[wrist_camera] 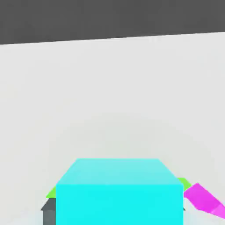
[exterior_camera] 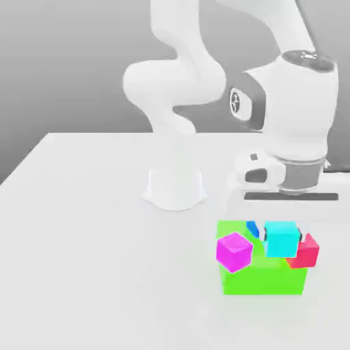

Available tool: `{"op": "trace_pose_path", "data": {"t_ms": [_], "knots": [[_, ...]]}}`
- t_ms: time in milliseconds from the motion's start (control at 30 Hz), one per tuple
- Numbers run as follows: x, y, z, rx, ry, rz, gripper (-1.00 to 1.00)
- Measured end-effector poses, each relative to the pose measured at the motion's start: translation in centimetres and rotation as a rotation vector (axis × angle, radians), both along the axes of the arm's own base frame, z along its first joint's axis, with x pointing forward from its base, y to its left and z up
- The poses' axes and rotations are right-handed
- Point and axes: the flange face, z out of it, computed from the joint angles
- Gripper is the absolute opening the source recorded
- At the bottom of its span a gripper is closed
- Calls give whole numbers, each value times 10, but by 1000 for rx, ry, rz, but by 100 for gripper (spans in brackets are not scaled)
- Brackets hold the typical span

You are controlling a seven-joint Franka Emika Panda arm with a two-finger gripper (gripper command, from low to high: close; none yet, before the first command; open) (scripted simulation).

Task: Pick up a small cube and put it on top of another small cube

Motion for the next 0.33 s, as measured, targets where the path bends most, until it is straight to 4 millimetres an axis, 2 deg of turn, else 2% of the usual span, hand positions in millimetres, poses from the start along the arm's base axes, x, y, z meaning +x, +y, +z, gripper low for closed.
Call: {"op": "trace_pose_path", "data": {"t_ms": [33, 67, 200, 233, 333], "knots": [[-12, 13, 8, -4, 1, 32, -100], [-18, 19, 5, -8, 1, 48, -100], [-23, 24, -35, -14, -1, 61, -100], [-24, 25, -45, -13, -1, 63, 100], [-24, 24, -45, -13, -1, 62, 100]]}}
